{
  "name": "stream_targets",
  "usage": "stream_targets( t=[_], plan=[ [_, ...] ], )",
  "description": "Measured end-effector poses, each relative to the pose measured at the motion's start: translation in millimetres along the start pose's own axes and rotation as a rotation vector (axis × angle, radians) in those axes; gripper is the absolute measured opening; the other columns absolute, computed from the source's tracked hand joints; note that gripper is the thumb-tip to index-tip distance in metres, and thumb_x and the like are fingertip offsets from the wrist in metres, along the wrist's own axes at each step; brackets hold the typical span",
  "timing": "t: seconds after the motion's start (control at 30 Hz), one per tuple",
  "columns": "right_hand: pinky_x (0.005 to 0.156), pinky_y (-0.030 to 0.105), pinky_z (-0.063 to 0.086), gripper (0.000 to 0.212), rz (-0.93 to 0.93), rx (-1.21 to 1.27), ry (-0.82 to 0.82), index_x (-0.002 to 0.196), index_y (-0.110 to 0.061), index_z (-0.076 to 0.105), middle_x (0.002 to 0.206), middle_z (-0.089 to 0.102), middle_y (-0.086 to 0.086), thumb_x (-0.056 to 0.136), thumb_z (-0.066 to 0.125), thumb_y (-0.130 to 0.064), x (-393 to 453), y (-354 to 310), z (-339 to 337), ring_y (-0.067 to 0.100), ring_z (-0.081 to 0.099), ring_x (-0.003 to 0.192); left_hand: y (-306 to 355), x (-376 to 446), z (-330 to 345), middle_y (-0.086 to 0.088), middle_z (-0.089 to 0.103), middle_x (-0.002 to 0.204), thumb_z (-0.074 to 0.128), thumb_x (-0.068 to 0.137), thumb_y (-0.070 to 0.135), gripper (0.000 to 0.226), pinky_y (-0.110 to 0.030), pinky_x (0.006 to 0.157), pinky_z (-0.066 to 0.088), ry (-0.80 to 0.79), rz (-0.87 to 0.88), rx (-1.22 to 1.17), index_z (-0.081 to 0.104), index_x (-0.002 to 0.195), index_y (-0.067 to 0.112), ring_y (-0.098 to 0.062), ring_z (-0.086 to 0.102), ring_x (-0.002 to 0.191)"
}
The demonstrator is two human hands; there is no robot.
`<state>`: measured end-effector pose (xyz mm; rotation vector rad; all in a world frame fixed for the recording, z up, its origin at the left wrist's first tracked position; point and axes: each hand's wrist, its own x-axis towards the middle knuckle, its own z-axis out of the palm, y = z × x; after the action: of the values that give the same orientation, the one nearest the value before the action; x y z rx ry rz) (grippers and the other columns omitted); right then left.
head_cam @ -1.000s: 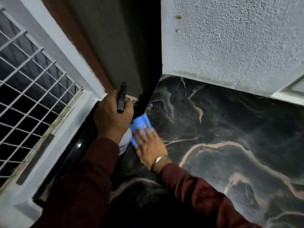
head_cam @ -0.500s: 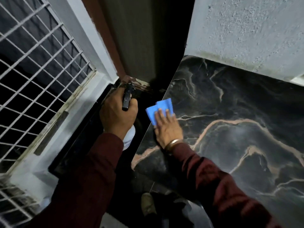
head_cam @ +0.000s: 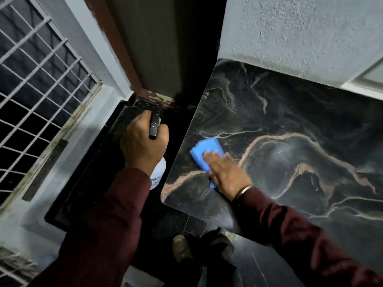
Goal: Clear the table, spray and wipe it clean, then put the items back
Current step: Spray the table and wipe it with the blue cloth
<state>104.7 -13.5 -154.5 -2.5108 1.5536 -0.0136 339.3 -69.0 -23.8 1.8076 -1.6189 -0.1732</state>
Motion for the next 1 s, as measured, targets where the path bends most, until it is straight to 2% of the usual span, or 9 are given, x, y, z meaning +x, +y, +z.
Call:
stream_targets(
  t=[0.1, 0.17, 0.33, 0.5, 0.63, 0.73, 0.83, 0.9, 1.0],
  plan=[
    [0.112, 0.048, 0.026, 0.059, 0.322, 0.039, -0.008, 0.145, -0.011, 0.036, 0.151, 0.037, 0.009, 0.092, 0.025, -0.036, 15, 55, -22, 0.029, 0.036, 0.138, 4, -2, 3, -0.013, 0.063, 0.072, 0.054, 0.081, 0.027, 0.02, -0.035, 0.056, 0.034, 0.006, 0.04, -0.013, 0.058, 0.076, 0.009, -0.038, 0.055, 0.07],
    [0.112, 0.05, 0.026, 0.063, 0.366, 0.073, 0.005, 0.144, -0.009, 0.037, 0.15, 0.037, 0.014, 0.088, 0.024, -0.035, 19, 48, -25, 0.037, 0.034, 0.138, 8, -3, 4, -0.013, 0.064, 0.073, 0.056, 0.08, 0.025, 0.018, -0.039, 0.057, 0.04, 0.005, 0.033, -0.01, 0.06, 0.076, 0.008, -0.039, 0.057, 0.07],
    [0.118, 0.043, 0.02, 0.052, 0.016, 0.164, 0.019, 0.143, -0.02, 0.042, 0.152, 0.036, 0.004, 0.093, 0.04, -0.036, -48, -48, 8, 0.027, 0.028, 0.143, 26, -7, 14, -0.012, 0.066, 0.078, 0.056, 0.08, 0.027, 0.016, -0.039, 0.061, 0.041, -0.031, 0.046, -0.006, 0.061, 0.08, 0.012, -0.039, 0.059, 0.078],
    [0.117, 0.035, 0.021, 0.05, -0.121, 0.119, -0.025, 0.144, -0.029, 0.039, 0.154, 0.032, -0.006, 0.094, 0.046, -0.034, -120, -15, 13, 0.016, 0.027, 0.143, 46, -13, 33, -0.011, 0.065, 0.079, 0.055, 0.08, 0.031, 0.018, -0.04, 0.06, 0.042, -0.093, 0.083, -0.04, 0.057, 0.079, 0.013, -0.041, 0.058, 0.078],
    [0.108, 0.045, 0.036, 0.048, 0.295, 0.105, 0.11, 0.137, -0.021, 0.05, 0.145, 0.046, 0.004, 0.091, 0.042, -0.031, -125, 65, 2, 0.025, 0.043, 0.134, 65, -14, 49, -0.008, 0.064, 0.078, 0.056, 0.081, 0.03, 0.018, -0.036, 0.059, 0.036, -0.125, 0.098, -0.067, 0.058, 0.079, 0.013, -0.038, 0.057, 0.075],
    [0.105, 0.051, 0.035, 0.052, 0.622, 0.131, 0.166, 0.136, -0.015, 0.051, 0.142, 0.048, 0.016, 0.09, 0.034, -0.033, -103, 123, -11, 0.039, 0.045, 0.13, 78, -11, 60, -0.008, 0.064, 0.078, 0.053, 0.082, 0.033, 0.021, -0.032, 0.061, 0.029, -0.138, 0.13, -0.095, 0.057, 0.079, 0.012, -0.036, 0.056, 0.074],
    [0.102, 0.056, 0.035, 0.063, 0.764, 0.121, 0.147, 0.136, -0.008, 0.049, 0.141, 0.046, 0.023, 0.087, 0.025, -0.038, -53, 145, -23, 0.046, 0.042, 0.128, 92, -6, 72, -0.008, 0.065, 0.08, 0.053, 0.082, 0.033, 0.021, -0.032, 0.062, 0.03, -0.15, 0.145, -0.099, 0.06, 0.083, 0.012, -0.037, 0.057, 0.078],
    [0.105, 0.056, 0.034, 0.064, 0.739, 0.118, 0.157, 0.134, -0.005, 0.051, 0.139, 0.048, 0.025, 0.087, 0.025, -0.038, -17, 131, -26, 0.048, 0.043, 0.126, 105, -3, 80, -0.009, 0.066, 0.081, 0.053, 0.081, 0.033, 0.021, -0.032, 0.063, 0.03, -0.154, 0.14, -0.092, 0.06, 0.084, 0.013, -0.038, 0.057, 0.079],
    [0.109, 0.052, 0.033, 0.059, 0.474, 0.075, 0.174, 0.134, -0.008, 0.052, 0.139, 0.049, 0.02, 0.088, 0.03, -0.036, 8, 74, -15, 0.044, 0.044, 0.128, 127, -1, 92, -0.011, 0.065, 0.083, 0.055, 0.082, 0.032, 0.02, -0.035, 0.062, 0.031, -0.164, 0.142, -0.075, 0.058, 0.082, 0.013, -0.041, 0.056, 0.08]
  ],
)
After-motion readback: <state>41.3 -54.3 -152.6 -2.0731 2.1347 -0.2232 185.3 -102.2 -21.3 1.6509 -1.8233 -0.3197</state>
